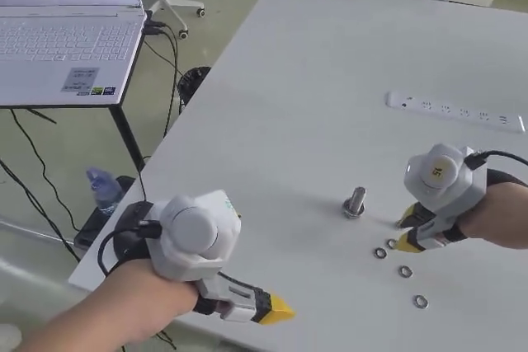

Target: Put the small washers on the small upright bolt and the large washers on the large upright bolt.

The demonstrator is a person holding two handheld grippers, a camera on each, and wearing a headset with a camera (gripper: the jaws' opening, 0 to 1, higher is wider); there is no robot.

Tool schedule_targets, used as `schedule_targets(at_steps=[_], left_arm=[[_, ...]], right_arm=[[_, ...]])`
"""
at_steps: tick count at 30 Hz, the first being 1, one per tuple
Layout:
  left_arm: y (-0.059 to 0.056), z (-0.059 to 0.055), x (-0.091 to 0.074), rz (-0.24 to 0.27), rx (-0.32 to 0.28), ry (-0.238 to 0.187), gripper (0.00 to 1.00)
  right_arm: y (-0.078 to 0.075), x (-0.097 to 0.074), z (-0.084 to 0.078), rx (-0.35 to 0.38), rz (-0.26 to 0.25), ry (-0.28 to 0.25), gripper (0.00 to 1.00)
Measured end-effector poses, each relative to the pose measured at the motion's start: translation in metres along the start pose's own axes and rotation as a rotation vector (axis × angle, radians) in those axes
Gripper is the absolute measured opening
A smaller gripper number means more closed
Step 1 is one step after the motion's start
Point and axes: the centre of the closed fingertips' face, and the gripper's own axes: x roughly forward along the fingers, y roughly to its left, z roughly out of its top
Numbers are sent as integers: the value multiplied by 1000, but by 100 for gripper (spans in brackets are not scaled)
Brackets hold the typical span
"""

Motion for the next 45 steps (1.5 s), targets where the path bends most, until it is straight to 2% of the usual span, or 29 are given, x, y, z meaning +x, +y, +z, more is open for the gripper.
schedule_targets(at_steps=[3, 14, 27, 45], left_arm=[[0, -3, 0, 0, -4, 4, 96], [0, -8, -2, -2, -18, 13, 95], [2, -6, -4, 0, -18, 7, 93], [1, -13, -5, -6, -25, 16, 90]], right_arm=[[-4, 8, -4, -15, -9, 8, 23], [-3, 17, -7, -27, 0, 31, 21], [-1, 23, -4, -50, -6, 50, 19], [-3, 28, -7, -74, -10, 67, 16]])
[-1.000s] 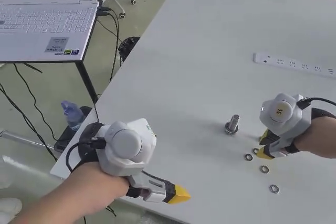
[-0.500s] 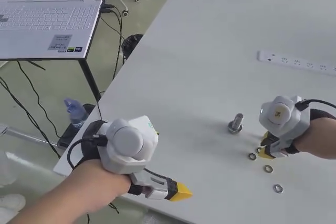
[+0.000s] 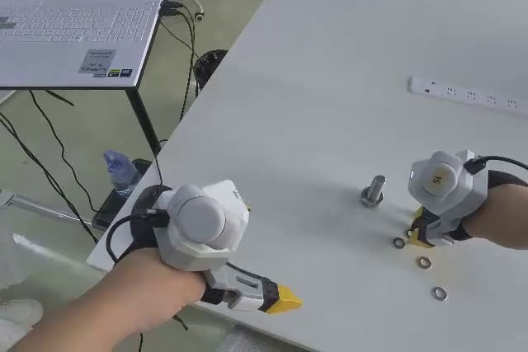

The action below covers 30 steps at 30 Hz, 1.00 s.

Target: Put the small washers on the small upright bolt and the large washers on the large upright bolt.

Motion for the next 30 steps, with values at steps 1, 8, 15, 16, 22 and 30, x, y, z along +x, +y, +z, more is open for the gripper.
schedule_targets(at_steps=[1, 8, 15, 16, 22, 30], left_arm=[[0, 0, 0, 0, 0, -1, 90], [-2, -2, 0, 0, -5, -2, 90], [-4, -2, 1, -5, -4, 1, 89], [-4, -2, 1, -6, -4, 1, 89], [-6, -1, 1, -8, -2, 0, 88], [-6, 1, -4, -1, 3, -6, 88]], right_arm=[[0, 0, 0, 0, -1, -2, 15], [1, -2, 1, -4, -7, -1, 14], [1, -1, 0, 25, -10, -13, 13], [1, -1, -1, 27, -9, -11, 13], [2, -1, -1, 37, -11, 3, 13], [0, 1, -1, 31, -27, 9, 12]])
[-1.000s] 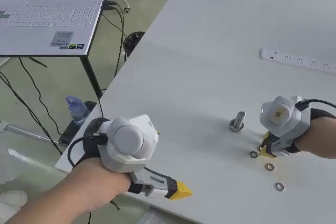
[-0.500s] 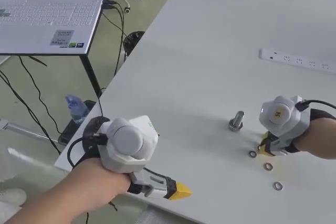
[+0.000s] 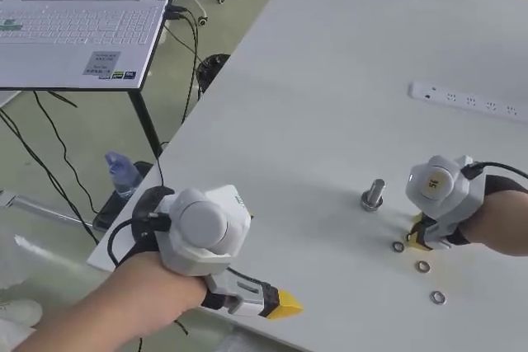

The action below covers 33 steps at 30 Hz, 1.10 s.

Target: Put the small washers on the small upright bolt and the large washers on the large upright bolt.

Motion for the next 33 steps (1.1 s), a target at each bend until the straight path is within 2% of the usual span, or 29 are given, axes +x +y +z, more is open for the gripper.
schedule_targets(at_steps=[10, 14, 22, 25, 28, 33], left_arm=[[-2, 7, 4, -7, 3, -8, 87], [-5, 9, 6, -13, 12, -5, 87], [-7, 11, 8, -19, 16, 3, 87], [-6, 15, 8, -23, 1, -14, 86], [-5, 14, 10, -23, 21, 2, 86], [-4, 18, 11, -32, 23, -2, 86]], right_arm=[[-7, -4, -8, 35, -1, -5, 12], [-3, -8, -10, 43, 8, 4, 12], [-3, -27, -7, 92, 16, -21, 12], [0, -29, -7, 104, 24, -26, 12], [-1, -31, -10, 113, 25, -22, 12], [-4, -40, -9, 132, 18, -27, 12]])
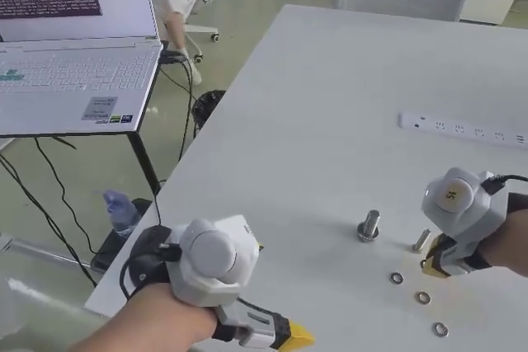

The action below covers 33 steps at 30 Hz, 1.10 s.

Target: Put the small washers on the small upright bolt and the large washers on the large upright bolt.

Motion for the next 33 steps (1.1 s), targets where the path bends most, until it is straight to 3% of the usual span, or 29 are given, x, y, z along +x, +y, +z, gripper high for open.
schedule_targets(at_steps=[13, 24, 33], left_arm=[[-2, 0, 2, -10, 5, 6, 85], [-5, 2, 6, -20, 18, 11, 83], [-3, 7, 6, -15, 18, -10, 84]], right_arm=[[1, -33, 11, 13, -35, -18, 12], [-5, -46, 9, 34, -52, -26, 12], [-15, -54, 8, 58, -64, -34, 12]])
